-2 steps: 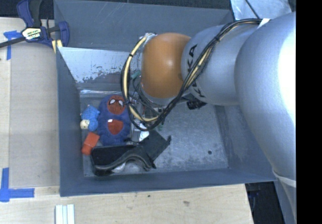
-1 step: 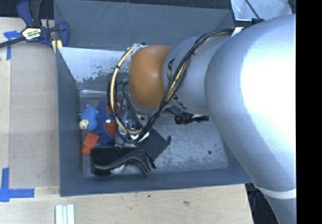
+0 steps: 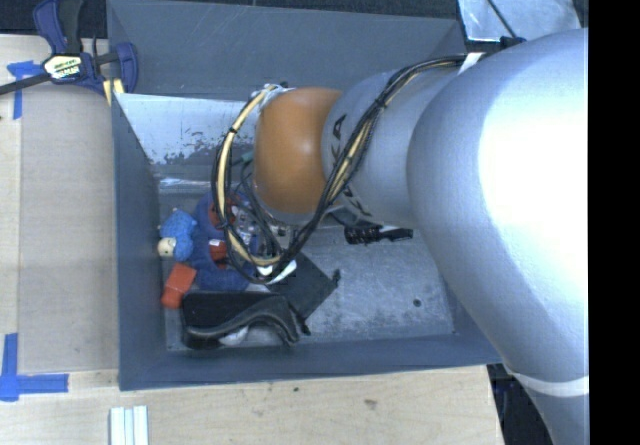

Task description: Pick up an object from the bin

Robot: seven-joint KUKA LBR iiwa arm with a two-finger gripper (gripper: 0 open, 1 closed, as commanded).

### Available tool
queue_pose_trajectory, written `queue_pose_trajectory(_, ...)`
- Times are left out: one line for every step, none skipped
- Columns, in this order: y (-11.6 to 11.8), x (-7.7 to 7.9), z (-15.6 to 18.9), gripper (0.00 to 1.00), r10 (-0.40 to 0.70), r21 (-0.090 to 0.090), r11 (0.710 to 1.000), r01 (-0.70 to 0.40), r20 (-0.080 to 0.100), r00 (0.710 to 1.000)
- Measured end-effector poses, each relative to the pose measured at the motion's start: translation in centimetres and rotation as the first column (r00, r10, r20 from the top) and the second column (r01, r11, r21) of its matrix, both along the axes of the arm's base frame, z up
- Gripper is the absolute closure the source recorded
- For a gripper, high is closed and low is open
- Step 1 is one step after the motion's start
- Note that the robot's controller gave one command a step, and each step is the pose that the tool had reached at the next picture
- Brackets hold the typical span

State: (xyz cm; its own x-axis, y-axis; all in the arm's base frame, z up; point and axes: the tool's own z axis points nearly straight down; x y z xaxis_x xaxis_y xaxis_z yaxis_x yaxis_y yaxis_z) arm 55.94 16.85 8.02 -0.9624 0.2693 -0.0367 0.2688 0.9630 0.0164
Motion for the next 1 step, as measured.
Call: queue_pose_trajectory(-0.78,2.61,12.46,1.0,-0.033,-0.003,0.999,0.033,-0.028,0.999)
